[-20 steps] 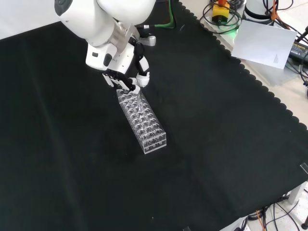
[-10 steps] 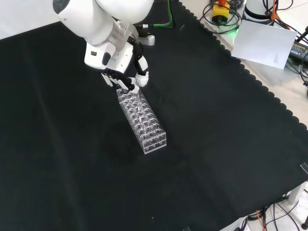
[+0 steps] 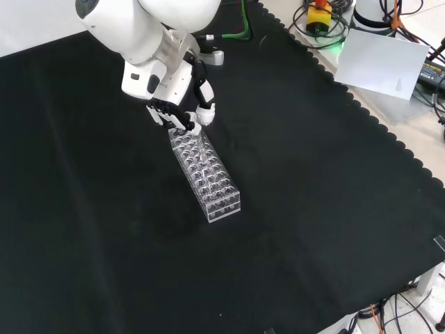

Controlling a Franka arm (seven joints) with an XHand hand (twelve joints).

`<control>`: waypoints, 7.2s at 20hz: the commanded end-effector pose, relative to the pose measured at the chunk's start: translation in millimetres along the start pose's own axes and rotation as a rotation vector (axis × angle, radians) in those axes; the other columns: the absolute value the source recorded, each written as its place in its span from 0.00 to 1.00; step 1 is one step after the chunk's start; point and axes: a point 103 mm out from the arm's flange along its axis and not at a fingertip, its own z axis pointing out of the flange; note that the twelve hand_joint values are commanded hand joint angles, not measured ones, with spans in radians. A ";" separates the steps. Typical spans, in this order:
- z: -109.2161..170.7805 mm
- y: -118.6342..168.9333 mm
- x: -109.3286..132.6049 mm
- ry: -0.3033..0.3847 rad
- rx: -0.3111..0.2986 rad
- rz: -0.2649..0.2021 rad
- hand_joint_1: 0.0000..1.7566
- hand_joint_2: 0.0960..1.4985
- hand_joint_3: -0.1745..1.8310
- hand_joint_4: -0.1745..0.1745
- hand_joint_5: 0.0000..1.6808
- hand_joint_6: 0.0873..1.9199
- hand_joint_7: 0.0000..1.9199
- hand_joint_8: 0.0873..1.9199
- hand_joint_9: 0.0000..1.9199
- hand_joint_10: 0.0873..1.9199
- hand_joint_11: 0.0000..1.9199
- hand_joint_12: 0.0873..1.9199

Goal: Put the test tube back in the rack.

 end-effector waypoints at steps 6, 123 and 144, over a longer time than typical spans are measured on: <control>0.8 -0.3 3.0 0.000 0.010 -0.006 0.83 0.24 0.52 0.00 0.89 0.12 0.83 0.14 0.80 0.05 0.60 0.58; 53.6 20.6 -17.8 0.085 0.090 0.051 0.83 0.24 0.52 0.00 0.89 0.13 0.83 0.14 0.79 0.06 0.60 0.58; 72.3 28.9 -14.3 0.099 0.101 0.055 0.83 0.24 0.52 0.00 0.88 0.13 0.83 0.14 0.79 0.06 0.60 0.58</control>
